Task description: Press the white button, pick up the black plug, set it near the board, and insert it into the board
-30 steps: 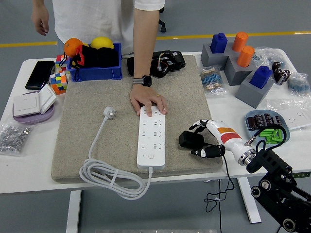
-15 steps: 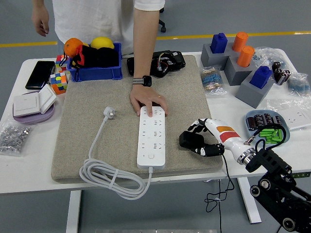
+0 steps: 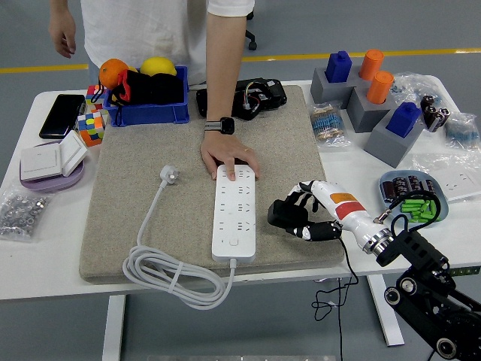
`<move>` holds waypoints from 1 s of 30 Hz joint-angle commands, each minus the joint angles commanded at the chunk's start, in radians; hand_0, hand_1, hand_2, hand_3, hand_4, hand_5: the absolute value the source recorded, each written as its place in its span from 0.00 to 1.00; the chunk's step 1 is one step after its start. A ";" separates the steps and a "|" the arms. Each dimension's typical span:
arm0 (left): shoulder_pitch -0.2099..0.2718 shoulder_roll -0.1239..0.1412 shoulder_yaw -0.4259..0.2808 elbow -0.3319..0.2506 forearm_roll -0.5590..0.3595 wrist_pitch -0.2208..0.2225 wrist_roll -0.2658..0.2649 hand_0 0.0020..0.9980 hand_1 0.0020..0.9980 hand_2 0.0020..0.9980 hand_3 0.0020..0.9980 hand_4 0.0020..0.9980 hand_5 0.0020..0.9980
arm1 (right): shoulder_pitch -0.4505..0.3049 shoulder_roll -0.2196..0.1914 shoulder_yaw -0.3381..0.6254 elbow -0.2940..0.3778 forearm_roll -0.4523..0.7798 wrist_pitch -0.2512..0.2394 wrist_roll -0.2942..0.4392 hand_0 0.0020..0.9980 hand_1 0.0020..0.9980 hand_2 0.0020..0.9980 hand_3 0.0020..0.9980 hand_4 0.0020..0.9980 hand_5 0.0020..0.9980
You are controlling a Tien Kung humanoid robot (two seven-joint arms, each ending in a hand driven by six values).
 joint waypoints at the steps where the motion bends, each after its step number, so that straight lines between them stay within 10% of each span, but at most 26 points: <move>1: 0.000 0.000 0.000 0.000 0.000 0.000 0.000 0.47 0.50 0.51 0.58 0.57 0.28 | 0.001 0.000 -0.001 0.007 0.004 -0.002 0.003 0.27 0.19 0.17 0.53 0.77 0.00; 30: -0.002 0.003 0.000 0.000 0.003 0.001 0.002 0.47 0.50 0.51 0.58 0.57 0.28 | 0.119 0.040 -0.180 -0.030 0.036 -0.036 0.048 0.19 0.12 0.13 0.53 0.77 0.00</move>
